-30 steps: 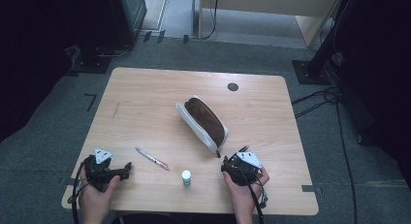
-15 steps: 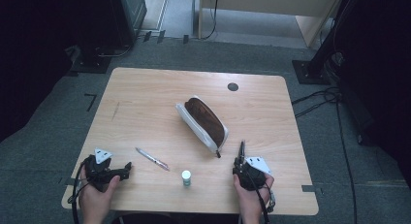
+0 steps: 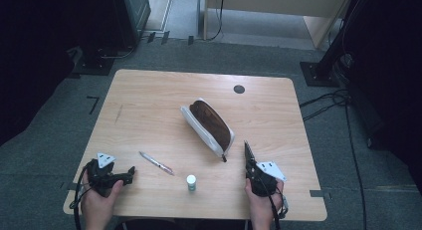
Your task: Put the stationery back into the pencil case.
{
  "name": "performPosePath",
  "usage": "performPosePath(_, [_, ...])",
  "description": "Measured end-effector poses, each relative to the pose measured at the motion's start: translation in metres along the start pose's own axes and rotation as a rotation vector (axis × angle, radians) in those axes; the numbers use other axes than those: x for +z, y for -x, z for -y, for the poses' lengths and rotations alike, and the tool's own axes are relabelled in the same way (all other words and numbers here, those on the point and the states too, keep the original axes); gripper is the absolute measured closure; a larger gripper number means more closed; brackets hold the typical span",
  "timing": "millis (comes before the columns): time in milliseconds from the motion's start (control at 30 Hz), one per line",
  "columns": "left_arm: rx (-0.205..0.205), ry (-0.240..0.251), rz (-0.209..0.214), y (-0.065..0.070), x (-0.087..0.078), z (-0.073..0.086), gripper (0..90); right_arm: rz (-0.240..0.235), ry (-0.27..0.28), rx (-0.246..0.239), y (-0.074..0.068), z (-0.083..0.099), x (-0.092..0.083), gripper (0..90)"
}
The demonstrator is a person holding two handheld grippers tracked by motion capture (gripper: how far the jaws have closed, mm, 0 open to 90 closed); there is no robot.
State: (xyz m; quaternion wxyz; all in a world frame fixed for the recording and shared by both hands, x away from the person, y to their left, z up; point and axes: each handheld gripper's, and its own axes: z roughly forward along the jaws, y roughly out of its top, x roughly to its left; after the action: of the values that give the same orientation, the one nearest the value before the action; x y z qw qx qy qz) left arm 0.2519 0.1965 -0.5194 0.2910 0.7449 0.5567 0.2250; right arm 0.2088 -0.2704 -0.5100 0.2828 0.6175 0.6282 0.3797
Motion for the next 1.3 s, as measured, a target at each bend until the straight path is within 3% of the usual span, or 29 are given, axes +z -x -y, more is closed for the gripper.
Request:
performPosePath(367, [0.0,0.0,0.0,0.0,0.0,0.0,0.0,-0.084,0.065,-0.022,0.0,-0.027,-0.026,74.1])
performPosePath(600, [0.0,0.0,0.0,0.0,0.0,0.0,0.0,-0.162,0.104,-0.068,-0.014,-0.053,-0.039,74.1])
performPosePath(800, [0.001,0.0,0.0,0.0,0.0,0.0,0.0,-0.218,0.087,-0.122,-0.028,-0.068,-0.033,74.0])
performPosePath(1133, [0.001,0.0,0.0,0.0,0.0,0.0,0.0,-0.26,0.065,-0.171,-0.042,-0.087,-0.024,74.0])
performPosePath(1167, [0.0,0.0,0.0,0.0,0.0,0.0,0.0,-0.284,0.05,-0.176,-0.043,-0.092,-0.022,73.9])
performPosePath(1300, [0.0,0.0,0.0,0.0,0.0,0.0,0.0,-0.291,0.024,-0.203,-0.046,-0.101,-0.015,73.9])
